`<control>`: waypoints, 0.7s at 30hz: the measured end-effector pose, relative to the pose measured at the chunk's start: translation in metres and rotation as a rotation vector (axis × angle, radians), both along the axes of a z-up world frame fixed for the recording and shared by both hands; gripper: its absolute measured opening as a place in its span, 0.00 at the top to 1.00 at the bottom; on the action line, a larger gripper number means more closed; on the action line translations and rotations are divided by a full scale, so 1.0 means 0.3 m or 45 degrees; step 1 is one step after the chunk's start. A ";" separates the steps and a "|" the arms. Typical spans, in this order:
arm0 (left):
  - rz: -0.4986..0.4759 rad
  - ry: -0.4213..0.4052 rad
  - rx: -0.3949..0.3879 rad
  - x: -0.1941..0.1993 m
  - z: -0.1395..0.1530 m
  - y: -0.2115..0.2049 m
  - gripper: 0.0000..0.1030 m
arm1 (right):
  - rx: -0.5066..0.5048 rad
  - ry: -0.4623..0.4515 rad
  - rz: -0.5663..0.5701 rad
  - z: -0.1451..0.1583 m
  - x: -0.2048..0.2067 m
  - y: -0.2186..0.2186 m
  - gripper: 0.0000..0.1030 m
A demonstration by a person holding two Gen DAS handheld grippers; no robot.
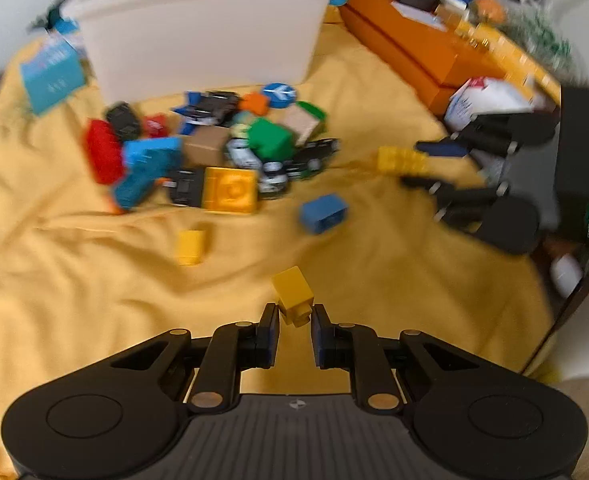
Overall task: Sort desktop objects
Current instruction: 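Approach the small yellow brick with the left tool while the right tool approaches the long yellow brick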
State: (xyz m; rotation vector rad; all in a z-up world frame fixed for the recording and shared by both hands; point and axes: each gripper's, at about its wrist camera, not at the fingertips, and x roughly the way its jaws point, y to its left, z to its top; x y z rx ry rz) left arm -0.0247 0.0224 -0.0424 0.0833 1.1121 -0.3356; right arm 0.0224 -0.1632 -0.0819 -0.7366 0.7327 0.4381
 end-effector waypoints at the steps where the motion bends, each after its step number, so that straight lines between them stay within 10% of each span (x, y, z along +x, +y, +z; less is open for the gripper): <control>1: -0.010 -0.008 0.031 -0.002 0.001 0.009 0.81 | 0.018 0.027 -0.013 0.006 0.008 0.000 0.69; 13: -0.042 0.003 0.071 0.018 -0.101 -0.045 0.79 | 0.612 0.568 -0.341 0.186 -0.017 -0.026 0.71; 21: 0.009 -0.101 0.053 0.038 -0.063 -0.052 0.63 | 0.576 0.628 -0.390 0.067 -0.010 0.063 0.69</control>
